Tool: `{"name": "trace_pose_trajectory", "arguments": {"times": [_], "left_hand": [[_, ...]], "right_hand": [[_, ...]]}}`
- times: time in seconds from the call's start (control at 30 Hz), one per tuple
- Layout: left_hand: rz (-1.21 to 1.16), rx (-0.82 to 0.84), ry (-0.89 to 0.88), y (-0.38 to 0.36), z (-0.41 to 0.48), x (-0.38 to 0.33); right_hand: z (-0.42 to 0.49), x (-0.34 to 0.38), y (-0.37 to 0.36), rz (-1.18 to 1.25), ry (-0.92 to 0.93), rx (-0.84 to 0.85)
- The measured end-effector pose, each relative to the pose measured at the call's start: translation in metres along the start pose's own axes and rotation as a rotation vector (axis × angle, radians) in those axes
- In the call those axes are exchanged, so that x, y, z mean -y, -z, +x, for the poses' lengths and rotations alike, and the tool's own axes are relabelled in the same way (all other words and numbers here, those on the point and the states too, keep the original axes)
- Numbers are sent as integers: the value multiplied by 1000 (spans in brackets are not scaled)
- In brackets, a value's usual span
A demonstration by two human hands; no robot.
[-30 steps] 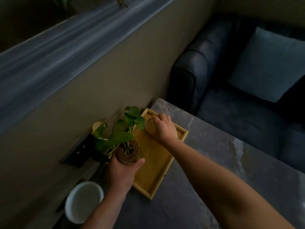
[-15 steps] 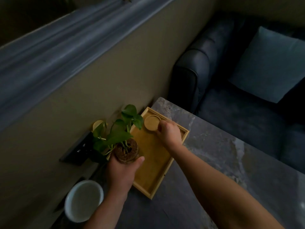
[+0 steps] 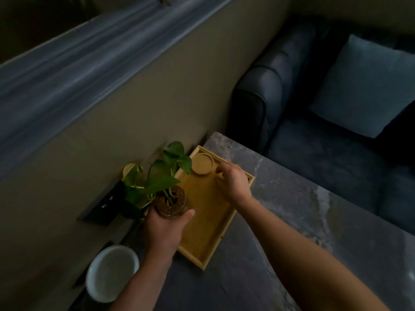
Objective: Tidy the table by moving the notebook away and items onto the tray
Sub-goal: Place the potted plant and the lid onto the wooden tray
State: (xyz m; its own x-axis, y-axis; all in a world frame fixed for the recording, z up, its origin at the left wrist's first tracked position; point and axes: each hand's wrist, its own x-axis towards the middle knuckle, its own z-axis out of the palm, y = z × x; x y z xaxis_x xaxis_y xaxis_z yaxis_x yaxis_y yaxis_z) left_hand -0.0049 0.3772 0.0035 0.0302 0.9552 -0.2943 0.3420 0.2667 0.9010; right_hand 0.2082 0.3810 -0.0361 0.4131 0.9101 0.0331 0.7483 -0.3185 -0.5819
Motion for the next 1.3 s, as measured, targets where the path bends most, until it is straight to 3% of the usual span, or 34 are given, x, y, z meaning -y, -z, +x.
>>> {"name": "trace_pose_trajectory", "arguments": {"times": [0.23, 0.37, 0.77, 0.93, 1.3], "left_hand": [[47, 16, -39, -18, 9, -11], [57, 51, -79, -34, 17, -16], [218, 9, -221, -91, 57, -38], [125, 37, -166, -105, 84, -44], [165, 36, -161, -116, 110, -39]], "right_hand": [[-58, -63, 36, -139, -208, -253], [-88, -94, 25, -312, -410, -52], [-92, -104, 8, -408, -385, -87], [-92, -104, 9, -383, -388, -82], [-91, -105, 9, -385, -394, -78]]}}
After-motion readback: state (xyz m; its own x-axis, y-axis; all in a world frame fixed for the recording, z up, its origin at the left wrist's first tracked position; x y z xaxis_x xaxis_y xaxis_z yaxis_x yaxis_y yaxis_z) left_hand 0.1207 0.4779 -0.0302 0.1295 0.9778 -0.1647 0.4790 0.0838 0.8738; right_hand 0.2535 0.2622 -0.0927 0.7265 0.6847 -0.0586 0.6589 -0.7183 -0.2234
